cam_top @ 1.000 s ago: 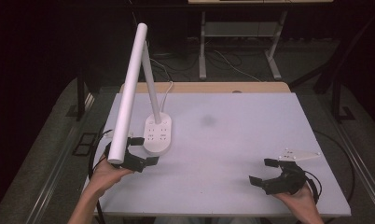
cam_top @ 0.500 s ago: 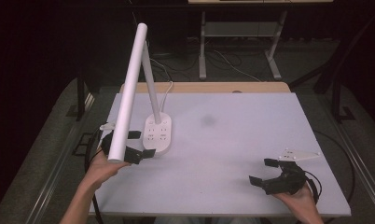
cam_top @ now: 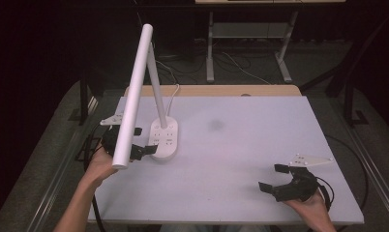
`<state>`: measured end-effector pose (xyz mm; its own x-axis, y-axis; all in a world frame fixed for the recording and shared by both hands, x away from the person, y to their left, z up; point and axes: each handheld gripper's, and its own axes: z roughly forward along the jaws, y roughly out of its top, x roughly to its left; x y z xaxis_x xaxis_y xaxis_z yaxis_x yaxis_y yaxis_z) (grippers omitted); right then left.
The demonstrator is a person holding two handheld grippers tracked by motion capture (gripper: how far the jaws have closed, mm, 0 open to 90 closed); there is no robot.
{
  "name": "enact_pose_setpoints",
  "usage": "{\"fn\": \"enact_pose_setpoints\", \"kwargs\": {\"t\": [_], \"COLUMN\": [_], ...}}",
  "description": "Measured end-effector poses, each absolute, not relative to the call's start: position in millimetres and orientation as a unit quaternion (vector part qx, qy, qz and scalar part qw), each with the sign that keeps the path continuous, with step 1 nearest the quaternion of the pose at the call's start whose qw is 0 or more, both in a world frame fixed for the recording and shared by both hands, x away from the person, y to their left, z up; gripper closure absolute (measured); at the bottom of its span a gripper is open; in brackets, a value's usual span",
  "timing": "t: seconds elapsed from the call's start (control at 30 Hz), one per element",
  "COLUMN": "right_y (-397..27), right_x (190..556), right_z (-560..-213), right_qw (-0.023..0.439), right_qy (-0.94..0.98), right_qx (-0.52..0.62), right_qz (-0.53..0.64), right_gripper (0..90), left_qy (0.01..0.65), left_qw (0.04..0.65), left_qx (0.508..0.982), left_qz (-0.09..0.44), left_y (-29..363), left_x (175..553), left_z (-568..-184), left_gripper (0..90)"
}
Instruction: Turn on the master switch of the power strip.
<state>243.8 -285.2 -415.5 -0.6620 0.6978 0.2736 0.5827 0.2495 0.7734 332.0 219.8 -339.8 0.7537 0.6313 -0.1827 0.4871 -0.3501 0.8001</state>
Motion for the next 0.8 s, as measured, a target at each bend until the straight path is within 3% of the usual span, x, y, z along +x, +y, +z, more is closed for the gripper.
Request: {"fn": "enact_pose_setpoints", "kwargs": {"t": [0.4,0.8], "right_y": [-285.3,-285.1], "right_x": [243.3,243.7], "right_z": [-415.6,-416.5], "right_qw": [0.064,0.063], "right_qy": [0.787,0.789], "right_qx": [0.408,0.408], "right_qz": [0.458,0.455], "right_gripper": [0.5,0.5], "left_qy": [0.356,0.363], "left_qw": [0.448,0.443], "left_qx": [0.816,0.815], "left_qz": [0.082,0.086], "left_y": [227.0,232.2], "left_x": [348.4,366.6], "left_z": [-338.8,-334.6], "left_gripper": [5.6,15.3]}}
